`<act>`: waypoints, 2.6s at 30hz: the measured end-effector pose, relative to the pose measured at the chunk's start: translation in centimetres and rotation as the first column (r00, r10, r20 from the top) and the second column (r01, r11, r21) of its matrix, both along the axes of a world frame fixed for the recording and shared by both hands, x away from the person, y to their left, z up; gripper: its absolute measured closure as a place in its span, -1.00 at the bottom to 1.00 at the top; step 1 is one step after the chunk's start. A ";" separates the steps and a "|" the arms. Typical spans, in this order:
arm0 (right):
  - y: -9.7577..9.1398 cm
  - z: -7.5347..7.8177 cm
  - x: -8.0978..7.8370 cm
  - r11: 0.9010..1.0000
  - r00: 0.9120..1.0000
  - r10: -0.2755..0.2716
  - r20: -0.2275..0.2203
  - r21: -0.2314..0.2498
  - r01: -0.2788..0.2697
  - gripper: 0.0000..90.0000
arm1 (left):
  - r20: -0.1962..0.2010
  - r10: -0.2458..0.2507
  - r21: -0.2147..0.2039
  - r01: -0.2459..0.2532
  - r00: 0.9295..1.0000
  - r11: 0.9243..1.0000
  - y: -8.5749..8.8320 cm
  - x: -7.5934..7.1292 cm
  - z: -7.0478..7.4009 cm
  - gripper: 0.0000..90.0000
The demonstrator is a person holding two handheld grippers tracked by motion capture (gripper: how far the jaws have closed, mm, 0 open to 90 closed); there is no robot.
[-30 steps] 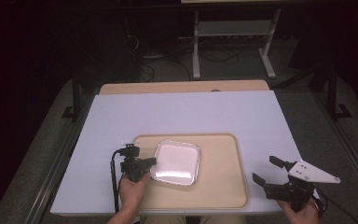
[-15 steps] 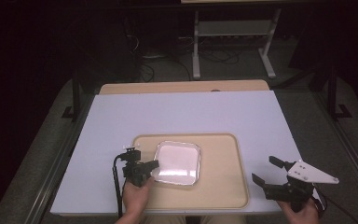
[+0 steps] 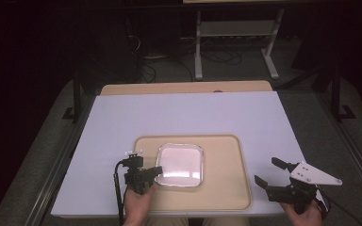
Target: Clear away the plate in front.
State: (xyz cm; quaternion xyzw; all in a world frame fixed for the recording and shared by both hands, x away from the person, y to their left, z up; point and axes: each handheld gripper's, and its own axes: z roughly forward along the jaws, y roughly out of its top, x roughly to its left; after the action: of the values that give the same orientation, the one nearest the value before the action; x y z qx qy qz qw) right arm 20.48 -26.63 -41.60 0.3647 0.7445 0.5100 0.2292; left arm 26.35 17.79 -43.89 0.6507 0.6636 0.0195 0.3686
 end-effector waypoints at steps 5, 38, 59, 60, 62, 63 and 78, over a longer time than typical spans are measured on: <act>0.1 0.0 0.0 1.000 1.000 0.000 -0.002 -0.004 0.000 -0.71 | 0.001 -0.017 -0.006 0.017 1.000 1.000 -0.1 -0.5 0.0 0.63; 0.3 0.0 0.0 1.000 1.000 -0.001 -0.006 -0.021 0.001 -0.71 | 0.079 -0.063 0.010 0.062 0.995 0.998 1.1 -1.4 0.6 0.43; 0.0 0.0 -0.1 0.999 0.999 -0.035 -0.017 -0.026 0.035 -0.71 | 0.250 -0.211 0.073 0.199 0.945 0.977 2.0 -2.0 1.9 0.19; 0.0 0.0 -0.1 0.999 0.999 -0.036 -0.017 -0.026 0.036 -0.71 | 0.262 -0.213 0.074 0.201 0.941 0.977 2.1 -2.1 2.0 0.17; -0.1 0.0 -0.1 0.999 0.999 -0.041 -0.016 -0.023 0.041 -0.71 | 0.285 -0.220 0.070 0.208 0.933 0.976 2.4 -2.1 2.2 0.12; -0.1 0.0 -0.1 0.999 0.999 -0.042 -0.017 -0.021 0.041 -0.71 | 0.295 -0.225 0.067 0.214 0.929 0.974 2.5 -2.2 2.3 0.11; -0.3 -0.1 0.1 0.997 0.997 -0.075 -0.032 -0.025 0.074 -0.71 | 0.408 -0.440 0.185 0.400 0.800 0.898 4.6 -2.5 3.4 -0.24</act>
State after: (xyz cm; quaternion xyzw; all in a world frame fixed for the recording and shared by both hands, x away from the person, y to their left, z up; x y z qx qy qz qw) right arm 20.60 -26.90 -41.75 0.3980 0.7401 0.4860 0.2401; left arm 23.83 22.39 -40.53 0.7758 0.4006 0.1135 0.4741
